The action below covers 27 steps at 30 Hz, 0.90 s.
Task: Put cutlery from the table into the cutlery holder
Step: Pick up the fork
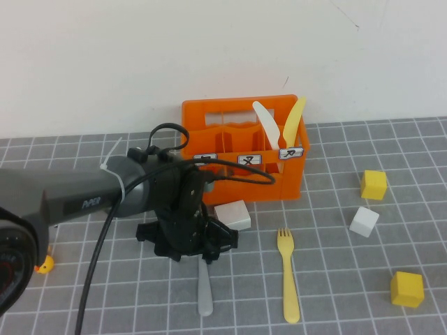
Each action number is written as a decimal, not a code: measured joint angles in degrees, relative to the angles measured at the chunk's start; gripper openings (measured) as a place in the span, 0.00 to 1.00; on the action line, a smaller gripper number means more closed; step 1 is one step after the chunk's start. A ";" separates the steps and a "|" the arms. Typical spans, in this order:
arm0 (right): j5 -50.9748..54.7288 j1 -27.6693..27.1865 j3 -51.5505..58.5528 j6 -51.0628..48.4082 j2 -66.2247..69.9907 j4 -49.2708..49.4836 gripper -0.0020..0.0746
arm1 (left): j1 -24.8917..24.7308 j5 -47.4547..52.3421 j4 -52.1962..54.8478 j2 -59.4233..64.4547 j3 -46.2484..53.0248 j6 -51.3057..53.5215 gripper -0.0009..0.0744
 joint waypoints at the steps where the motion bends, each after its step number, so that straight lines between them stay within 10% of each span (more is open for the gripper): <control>1: 0.00 0.00 0.00 0.00 0.00 0.00 0.02 | -0.03 0.42 -0.21 0.00 0.00 0.24 0.58; 8: 0.00 0.00 0.00 0.00 0.00 0.64 0.02 | -2.43 2.05 -0.44 0.00 -0.02 1.85 0.57; 22: 0.00 0.00 0.00 0.00 0.00 1.46 0.02 | -3.40 3.54 0.38 0.92 -0.70 1.87 0.15; 27: 0.00 0.00 0.00 0.00 0.00 1.58 0.02 | -3.40 3.78 1.10 1.03 -0.70 2.40 0.15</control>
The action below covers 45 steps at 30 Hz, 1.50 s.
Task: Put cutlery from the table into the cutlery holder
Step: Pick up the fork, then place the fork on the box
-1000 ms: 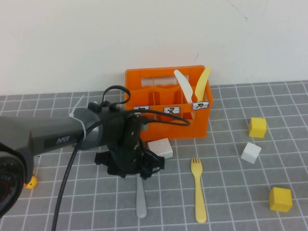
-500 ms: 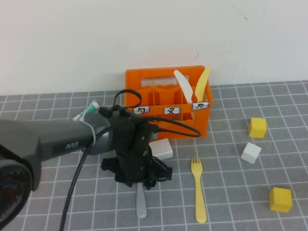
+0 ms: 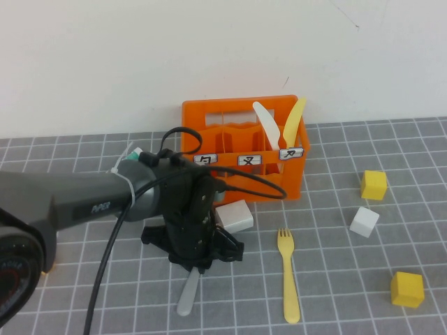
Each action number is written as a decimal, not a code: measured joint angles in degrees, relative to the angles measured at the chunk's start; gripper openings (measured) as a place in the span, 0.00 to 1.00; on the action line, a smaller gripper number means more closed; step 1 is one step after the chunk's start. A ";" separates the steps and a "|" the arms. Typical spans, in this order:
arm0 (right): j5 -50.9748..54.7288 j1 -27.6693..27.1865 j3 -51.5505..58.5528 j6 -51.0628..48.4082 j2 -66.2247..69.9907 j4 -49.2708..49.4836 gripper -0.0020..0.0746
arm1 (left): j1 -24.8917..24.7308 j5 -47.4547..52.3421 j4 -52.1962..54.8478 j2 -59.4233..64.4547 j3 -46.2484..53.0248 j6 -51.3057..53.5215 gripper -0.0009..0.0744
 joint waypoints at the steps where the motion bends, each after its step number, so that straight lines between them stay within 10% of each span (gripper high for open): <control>1: 0.00 0.00 0.00 0.00 0.00 0.12 0.02 | 0.00 0.04 0.15 0.00 0.00 0.33 0.15; 26: -0.33 0.00 0.00 -0.66 0.00 0.42 0.02 | 0.00 0.20 5.94 -22.03 0.93 0.96 0.15; 45: -0.33 0.00 0.00 -1.21 0.00 0.72 0.02 | 0.00 -40.25 14.13 -26.55 1.10 0.88 0.15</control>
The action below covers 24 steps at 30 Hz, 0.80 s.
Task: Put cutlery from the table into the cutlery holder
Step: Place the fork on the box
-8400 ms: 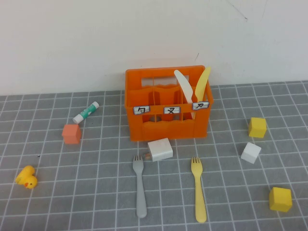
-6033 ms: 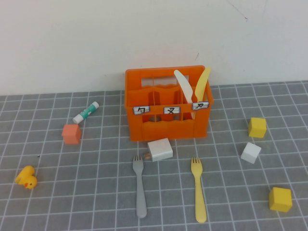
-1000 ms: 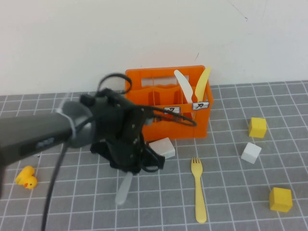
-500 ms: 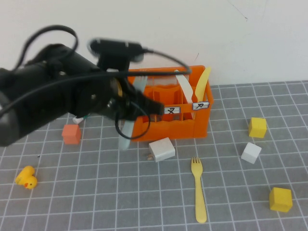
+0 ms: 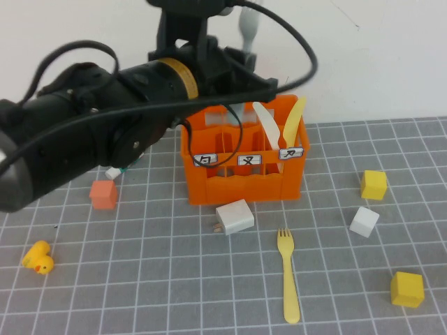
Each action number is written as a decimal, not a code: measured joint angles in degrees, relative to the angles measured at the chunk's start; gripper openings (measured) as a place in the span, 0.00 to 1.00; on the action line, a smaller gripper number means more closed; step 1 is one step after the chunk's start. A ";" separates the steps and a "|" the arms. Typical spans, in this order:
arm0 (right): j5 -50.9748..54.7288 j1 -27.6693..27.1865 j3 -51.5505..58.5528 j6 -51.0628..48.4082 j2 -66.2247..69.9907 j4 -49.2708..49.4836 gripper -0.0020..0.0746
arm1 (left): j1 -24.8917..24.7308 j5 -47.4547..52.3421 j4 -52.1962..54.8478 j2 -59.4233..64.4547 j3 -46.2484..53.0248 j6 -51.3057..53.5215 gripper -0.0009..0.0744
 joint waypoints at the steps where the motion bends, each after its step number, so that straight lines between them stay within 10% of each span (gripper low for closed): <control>1: 0.00 0.00 0.00 -0.04 0.00 0.00 0.02 | 0.00 -2.15 1.22 0.52 0.00 0.00 0.15; 24: 0.00 0.00 0.00 -1.44 0.00 0.00 0.02 | 5.56 -28.01 4.52 19.14 0.00 1.70 0.15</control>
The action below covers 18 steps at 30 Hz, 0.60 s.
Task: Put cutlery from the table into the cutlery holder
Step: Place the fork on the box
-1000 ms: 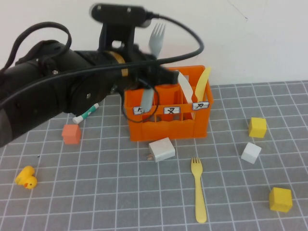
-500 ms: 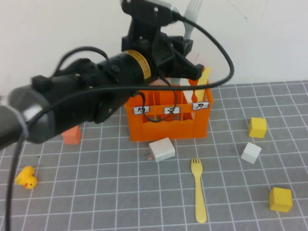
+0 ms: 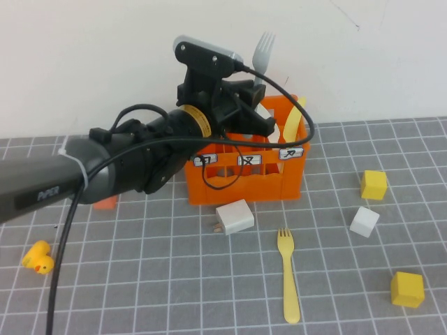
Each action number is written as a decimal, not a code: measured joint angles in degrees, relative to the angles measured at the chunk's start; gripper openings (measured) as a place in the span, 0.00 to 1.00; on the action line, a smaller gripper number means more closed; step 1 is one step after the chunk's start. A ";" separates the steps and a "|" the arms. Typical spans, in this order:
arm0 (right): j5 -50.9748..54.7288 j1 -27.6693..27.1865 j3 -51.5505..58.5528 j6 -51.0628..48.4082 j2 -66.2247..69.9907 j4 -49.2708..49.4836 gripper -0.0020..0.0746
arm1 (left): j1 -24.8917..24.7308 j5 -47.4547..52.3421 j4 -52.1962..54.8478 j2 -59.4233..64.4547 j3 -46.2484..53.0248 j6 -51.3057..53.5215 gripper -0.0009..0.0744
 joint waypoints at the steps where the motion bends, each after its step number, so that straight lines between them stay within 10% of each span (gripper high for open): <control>1: 0.00 0.00 0.00 0.00 0.00 0.00 0.02 | 0.13 -0.61 0.00 0.53 0.00 0.21 0.15; 13: 0.51 0.00 0.00 -0.03 0.00 0.00 0.02 | 1.15 -4.70 0.00 4.82 0.00 1.39 0.15; 18: 0.58 0.00 0.00 -0.03 0.00 0.00 0.02 | 1.39 -4.57 0.00 4.82 0.00 1.74 0.32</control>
